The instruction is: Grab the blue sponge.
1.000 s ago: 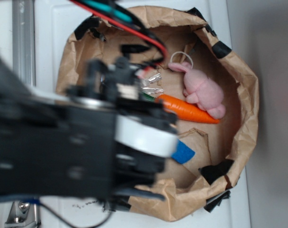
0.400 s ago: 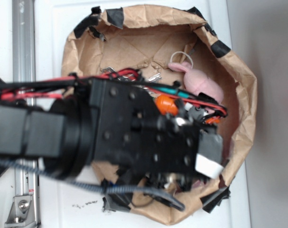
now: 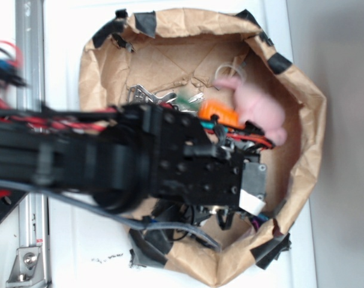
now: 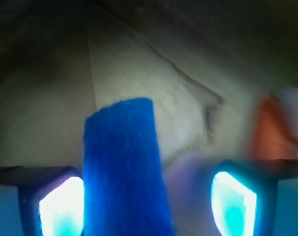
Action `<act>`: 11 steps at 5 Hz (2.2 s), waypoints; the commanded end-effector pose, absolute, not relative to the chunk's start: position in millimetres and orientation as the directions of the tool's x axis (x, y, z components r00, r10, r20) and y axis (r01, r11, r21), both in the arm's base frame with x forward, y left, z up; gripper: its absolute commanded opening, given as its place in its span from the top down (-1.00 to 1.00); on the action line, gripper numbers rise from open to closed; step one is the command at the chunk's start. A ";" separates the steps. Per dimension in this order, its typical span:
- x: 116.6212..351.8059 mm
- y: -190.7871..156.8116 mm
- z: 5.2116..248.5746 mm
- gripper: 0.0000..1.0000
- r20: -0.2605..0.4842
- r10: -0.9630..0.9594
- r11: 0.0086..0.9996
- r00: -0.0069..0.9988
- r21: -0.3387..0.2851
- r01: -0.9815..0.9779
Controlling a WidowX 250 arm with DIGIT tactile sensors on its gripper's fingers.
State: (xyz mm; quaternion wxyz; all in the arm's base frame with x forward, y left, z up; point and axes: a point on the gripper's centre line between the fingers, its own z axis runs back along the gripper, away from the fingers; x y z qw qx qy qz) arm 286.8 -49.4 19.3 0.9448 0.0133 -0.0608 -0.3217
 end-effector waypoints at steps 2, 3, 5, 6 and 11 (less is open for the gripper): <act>278.7 -47.9 45.6 1.00 0.036 -0.490 0.868 0.871 0.106 0.484; 279.6 -28.8 90.3 1.00 0.019 -0.327 0.935 0.945 0.148 0.321; 262.7 -8.0 188.0 1.00 0.011 -0.063 0.998 0.998 0.011 0.063; 254.6 -13.2 196.2 1.00 0.030 -0.014 1.000 0.999 0.010 0.013; 246.2 -22.7 191.8 1.00 0.065 -0.012 0.998 0.998 0.056 0.009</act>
